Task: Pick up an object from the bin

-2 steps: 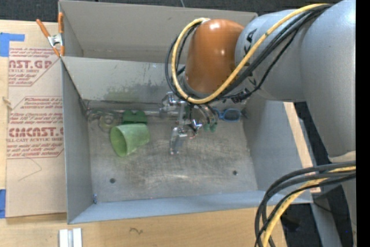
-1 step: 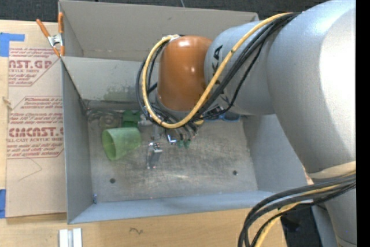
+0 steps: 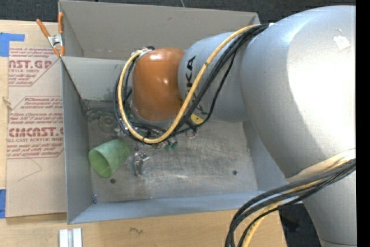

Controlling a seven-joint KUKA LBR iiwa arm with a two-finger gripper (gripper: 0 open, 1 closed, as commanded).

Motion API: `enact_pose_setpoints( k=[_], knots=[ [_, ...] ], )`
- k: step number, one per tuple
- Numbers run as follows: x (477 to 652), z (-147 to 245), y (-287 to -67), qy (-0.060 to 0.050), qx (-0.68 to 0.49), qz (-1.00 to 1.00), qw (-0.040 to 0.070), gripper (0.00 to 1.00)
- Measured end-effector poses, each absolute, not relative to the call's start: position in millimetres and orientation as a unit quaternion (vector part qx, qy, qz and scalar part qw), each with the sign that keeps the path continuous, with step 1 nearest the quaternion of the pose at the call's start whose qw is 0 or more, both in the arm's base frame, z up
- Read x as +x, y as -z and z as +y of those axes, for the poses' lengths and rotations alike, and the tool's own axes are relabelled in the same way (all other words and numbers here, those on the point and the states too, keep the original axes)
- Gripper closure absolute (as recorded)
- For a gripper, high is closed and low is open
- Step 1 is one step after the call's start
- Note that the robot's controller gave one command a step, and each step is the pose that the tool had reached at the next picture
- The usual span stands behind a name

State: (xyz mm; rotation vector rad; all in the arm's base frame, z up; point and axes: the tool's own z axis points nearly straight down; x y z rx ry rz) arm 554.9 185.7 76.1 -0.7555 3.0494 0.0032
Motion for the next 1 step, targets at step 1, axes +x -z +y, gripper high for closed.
enact_pose_setpoints(
  k=[1],
  knots=[
    [527.8, 237.7, -72.1, 0.0, -0.199, 0.98, 0.001, 0.0]
  ],
)
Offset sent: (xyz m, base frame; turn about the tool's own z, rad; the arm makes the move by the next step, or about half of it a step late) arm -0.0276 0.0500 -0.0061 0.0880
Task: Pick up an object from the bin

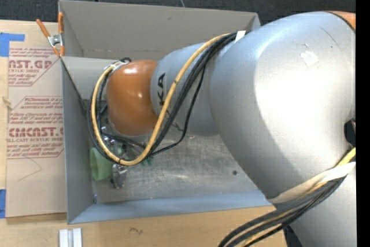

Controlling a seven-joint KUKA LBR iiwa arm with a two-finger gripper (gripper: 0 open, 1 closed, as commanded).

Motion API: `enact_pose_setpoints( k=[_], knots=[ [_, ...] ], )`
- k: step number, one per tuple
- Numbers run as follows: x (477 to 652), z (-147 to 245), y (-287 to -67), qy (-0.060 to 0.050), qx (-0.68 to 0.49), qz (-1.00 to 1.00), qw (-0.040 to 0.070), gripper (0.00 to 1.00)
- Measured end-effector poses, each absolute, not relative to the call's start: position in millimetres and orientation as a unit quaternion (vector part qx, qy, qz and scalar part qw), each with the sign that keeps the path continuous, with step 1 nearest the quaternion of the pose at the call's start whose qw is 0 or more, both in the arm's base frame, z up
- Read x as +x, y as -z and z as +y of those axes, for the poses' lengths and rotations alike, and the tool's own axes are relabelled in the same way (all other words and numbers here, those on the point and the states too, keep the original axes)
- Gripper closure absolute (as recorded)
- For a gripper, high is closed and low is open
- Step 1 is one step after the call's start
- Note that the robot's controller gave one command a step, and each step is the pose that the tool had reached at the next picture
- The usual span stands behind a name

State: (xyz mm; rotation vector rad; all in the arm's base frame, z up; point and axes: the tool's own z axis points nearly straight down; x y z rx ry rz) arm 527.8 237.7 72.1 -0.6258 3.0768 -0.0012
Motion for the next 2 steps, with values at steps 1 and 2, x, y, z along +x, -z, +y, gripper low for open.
enact_pose_setpoints(
  k=[1, 2],
  knots=[
    [528.9, 235, -73, 0.001, -0.197, 0.98, 0.0, 1.0],
    [533.4, 235, -214, -0.001, -0.205, 0.979, 0.005, 1.0]
  ],
)
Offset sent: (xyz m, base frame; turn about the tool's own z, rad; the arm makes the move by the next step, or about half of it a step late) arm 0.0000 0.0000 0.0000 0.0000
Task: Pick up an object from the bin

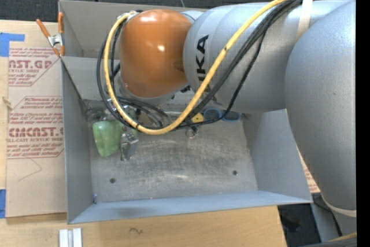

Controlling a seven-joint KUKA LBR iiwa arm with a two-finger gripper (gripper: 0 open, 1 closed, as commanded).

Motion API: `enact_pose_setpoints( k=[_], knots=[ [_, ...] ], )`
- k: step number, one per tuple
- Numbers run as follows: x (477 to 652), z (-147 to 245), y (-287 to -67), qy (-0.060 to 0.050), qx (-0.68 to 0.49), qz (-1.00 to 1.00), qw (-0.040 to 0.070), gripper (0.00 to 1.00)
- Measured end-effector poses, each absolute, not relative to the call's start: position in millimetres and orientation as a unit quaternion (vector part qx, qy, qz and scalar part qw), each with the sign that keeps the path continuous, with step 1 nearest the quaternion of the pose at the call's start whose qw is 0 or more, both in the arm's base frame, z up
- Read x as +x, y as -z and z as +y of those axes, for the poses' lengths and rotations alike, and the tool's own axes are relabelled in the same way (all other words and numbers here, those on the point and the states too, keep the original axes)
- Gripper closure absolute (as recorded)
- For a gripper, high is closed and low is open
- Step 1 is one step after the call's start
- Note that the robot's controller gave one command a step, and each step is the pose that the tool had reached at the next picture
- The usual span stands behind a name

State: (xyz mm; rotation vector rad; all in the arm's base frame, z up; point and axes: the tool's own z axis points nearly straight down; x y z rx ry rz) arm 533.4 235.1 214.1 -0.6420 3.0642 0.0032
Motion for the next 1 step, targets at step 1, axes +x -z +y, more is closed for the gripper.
enact_pose_setpoints(
  k=[1],
  knots=[
    [539.3, 206.5, -302.3, 0.0, -0.27, 0.963, 0.005, 1.0]
  ],
)
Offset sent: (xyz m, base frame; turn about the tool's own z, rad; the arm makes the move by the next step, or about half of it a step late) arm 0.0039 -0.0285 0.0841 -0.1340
